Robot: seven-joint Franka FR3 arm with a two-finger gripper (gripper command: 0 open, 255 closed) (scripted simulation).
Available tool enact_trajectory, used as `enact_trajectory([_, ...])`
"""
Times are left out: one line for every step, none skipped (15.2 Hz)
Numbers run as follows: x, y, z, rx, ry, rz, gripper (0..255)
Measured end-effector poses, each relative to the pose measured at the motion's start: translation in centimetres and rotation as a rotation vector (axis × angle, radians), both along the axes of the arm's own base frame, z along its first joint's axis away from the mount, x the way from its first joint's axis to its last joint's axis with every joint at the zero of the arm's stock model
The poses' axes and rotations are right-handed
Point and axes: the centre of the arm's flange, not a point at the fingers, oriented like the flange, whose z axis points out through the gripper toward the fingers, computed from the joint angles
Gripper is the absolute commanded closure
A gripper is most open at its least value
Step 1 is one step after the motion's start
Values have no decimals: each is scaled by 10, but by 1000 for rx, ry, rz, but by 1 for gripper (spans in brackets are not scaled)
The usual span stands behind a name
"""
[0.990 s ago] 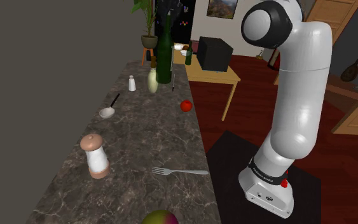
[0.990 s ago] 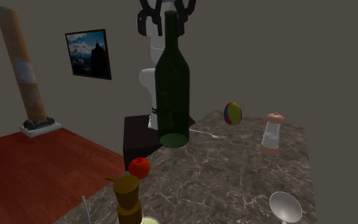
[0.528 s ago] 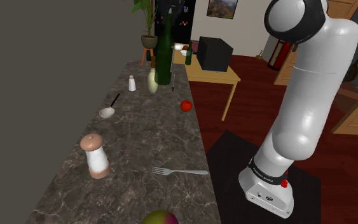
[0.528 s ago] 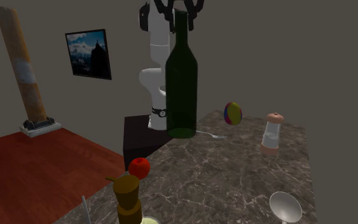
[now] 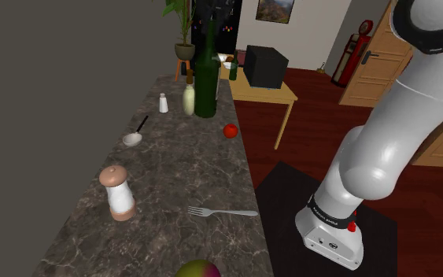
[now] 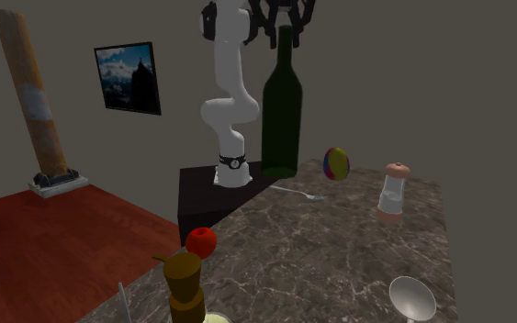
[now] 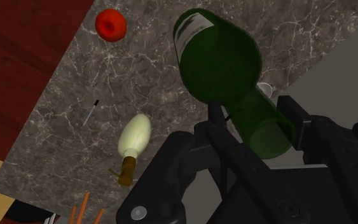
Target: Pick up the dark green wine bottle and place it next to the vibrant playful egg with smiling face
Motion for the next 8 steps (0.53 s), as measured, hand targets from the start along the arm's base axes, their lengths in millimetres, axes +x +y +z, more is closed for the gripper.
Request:
enact_trajectory([-8, 11, -1, 0, 0, 0, 255])
enact_trajectory([-16, 21, -2, 0, 0, 0, 255])
enact_trajectory([-25, 30, -2, 0, 0, 0, 255])
enact_trajectory([-35, 40, 0, 0, 0, 1, 255])
enact_trajectory([-46, 50, -3, 0, 0, 0, 255])
enact_trajectory([-56, 57, -4, 0, 0, 0, 255])
enact_trajectory([-66, 67, -3, 0, 0, 0, 255])
enact_trajectory([-77, 77, -4, 0, 0, 0, 255])
